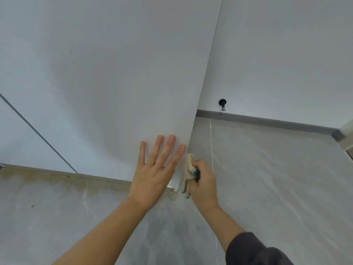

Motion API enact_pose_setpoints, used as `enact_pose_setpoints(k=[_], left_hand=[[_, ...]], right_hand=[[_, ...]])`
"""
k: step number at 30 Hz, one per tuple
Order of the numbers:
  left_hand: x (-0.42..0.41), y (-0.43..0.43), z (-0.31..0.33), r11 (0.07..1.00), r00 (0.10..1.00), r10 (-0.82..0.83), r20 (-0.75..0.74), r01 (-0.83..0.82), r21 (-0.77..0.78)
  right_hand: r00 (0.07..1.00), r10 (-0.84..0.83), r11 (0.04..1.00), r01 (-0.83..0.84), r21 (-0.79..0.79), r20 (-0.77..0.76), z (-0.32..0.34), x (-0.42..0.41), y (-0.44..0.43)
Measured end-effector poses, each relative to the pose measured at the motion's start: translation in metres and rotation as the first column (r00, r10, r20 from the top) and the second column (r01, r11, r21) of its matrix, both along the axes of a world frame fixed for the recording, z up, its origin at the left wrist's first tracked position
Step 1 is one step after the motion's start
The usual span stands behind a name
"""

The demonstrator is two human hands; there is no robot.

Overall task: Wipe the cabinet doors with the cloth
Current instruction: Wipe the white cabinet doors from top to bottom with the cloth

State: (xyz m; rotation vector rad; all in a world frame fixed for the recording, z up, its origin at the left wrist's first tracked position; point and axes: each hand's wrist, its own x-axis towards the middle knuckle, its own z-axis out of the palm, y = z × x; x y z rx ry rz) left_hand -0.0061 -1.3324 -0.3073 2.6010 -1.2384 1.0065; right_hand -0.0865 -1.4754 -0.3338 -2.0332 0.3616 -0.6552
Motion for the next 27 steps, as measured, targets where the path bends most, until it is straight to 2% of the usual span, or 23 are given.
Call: enact_pose_setpoints(k=[4,9,14,21,24,26,27], left_hand=[[-0.01,0.012,-0.036,0.992,0.998,0.004,-0.057,0.004,0.125],[-0.014,0.028,-0.064,0.97,0.993,0.004,-0.122,0.026,0.242],[-0.017,0.031,-0.079,0.95,0.981,0.011,-0.195,0.05,0.307],[-0.023,0.034,-0.095,0.918,0.956,0.035,-0.29,0.083,0.387],[-0.024,0.035,-0.096,0.882,0.949,0.045,-0.312,0.11,0.459],[-0.024,0.036,-0.096,0.863,0.942,0.04,-0.334,0.136,0.486],[-0.024,0.039,-0.096,0.858,0.936,0.035,-0.349,0.151,0.49]], right_hand=[[0.99,-0.009,0.999,0.003,-0.041,-0.141,-0.033,-0.004,0.001],[0.935,-0.029,0.998,0.007,-0.063,-0.353,-0.069,-0.008,0.002],[0.884,-0.067,0.997,0.042,-0.066,-0.463,-0.092,-0.005,0.009],[0.767,-0.12,0.99,0.047,-0.131,-0.631,-0.1,0.004,0.015],[0.665,-0.12,0.986,-0.005,-0.164,-0.737,-0.1,0.008,0.016],[0.605,-0.093,0.994,0.01,-0.108,-0.791,-0.1,0.01,0.016],[0.603,-0.073,0.997,0.076,-0.033,-0.795,-0.101,0.011,0.018]])
